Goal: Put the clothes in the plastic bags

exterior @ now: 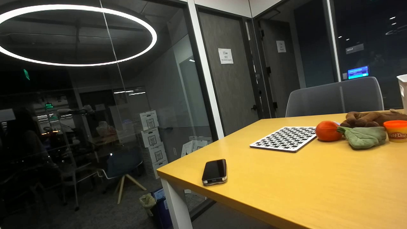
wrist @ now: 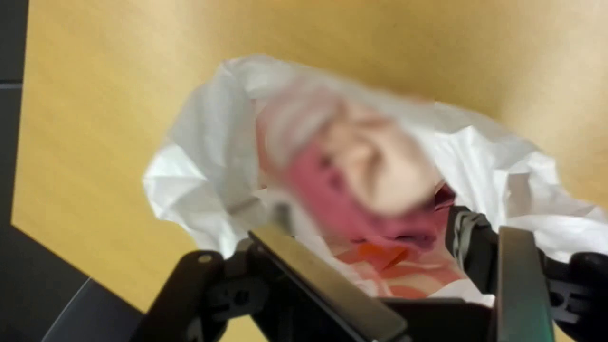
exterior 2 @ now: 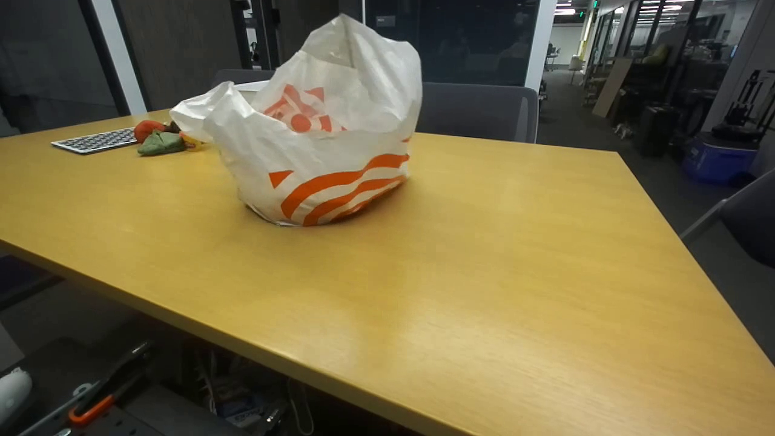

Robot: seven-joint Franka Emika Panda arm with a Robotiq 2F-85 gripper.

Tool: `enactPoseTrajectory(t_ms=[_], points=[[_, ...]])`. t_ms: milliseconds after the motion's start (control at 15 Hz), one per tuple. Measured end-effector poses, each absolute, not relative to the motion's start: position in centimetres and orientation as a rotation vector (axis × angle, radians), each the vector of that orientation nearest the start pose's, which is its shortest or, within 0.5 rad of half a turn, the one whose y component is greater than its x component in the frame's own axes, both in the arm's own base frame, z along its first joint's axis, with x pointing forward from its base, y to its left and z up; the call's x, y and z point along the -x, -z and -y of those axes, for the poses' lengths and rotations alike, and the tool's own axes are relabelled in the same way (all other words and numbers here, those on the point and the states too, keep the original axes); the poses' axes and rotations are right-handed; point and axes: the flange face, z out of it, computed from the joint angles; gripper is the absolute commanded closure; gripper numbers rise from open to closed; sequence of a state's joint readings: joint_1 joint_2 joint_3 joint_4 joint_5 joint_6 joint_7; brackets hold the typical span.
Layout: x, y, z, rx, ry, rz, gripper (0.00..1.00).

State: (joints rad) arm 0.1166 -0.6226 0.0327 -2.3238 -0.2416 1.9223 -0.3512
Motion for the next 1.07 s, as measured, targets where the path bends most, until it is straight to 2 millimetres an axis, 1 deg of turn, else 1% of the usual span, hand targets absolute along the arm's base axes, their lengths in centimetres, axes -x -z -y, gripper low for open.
enactPoseTrajectory(t_ms=[133, 333, 533, 667, 733, 867, 1067], points=[[-36.9, -58.6, -4.6, 3.248, 0.191, 1.019, 0.0], [-35.2, -59.1, -5.3, 3.179, 0.075, 1.201, 0.0], [-33.9, -59.8, -6.1, 3.077, 0.056, 1.386, 0.0], [-33.7, -59.8, -6.7, 3.038, 0.061, 1.45, 0.0], [-33.6, -59.6, -7.2, 3.026, 0.066, 1.469, 0.0], [-33.5, -58.7, -8.9, 2.996, 0.085, 1.509, 0.0], [-33.5, -56.7, -11.8, 2.986, 0.143, 1.518, 0.0]])
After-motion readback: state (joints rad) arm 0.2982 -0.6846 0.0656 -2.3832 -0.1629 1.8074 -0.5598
